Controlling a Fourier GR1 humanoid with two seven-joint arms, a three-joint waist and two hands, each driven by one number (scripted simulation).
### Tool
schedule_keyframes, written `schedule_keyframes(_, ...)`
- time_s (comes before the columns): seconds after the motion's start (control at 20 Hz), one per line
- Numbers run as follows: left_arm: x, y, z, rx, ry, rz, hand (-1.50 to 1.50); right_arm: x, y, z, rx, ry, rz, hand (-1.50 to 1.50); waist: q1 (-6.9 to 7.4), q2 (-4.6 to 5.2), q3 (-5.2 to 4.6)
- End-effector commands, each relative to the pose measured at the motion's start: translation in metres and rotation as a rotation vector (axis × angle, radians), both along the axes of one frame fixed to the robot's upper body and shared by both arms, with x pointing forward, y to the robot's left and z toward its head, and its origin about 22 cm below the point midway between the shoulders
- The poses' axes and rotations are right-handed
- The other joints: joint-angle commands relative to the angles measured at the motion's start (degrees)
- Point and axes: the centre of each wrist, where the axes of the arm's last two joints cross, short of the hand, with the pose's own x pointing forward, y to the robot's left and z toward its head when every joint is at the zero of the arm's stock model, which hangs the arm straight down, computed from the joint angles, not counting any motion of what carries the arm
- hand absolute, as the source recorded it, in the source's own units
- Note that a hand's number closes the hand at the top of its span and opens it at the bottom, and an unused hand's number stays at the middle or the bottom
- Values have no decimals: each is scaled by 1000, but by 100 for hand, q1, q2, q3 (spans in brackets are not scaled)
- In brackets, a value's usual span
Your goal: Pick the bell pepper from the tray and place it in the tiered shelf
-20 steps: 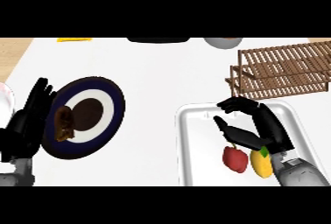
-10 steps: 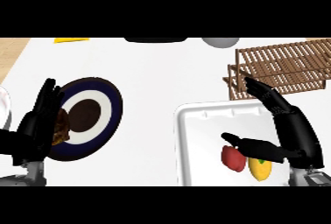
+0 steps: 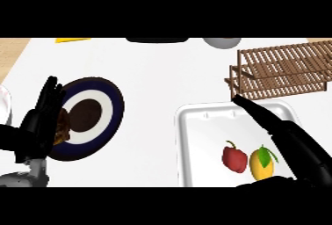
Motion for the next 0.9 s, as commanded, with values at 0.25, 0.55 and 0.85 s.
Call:
schedule_keyframes(0.25,4,-13,-1,-5,-15,-36,0,-14,44,17,-603,53,-95,-150,158,10,-10)
schedule_keyframes(0.55,16,-11,15,-20,-12,-8,0,-13,90,-16,-676,105,-138,-150,62,18,15)
schedule_keyframes(0.85,5,-3,0,-12,-9,-5,0,5,93,-31,-893,124,-194,-150,69,7,6)
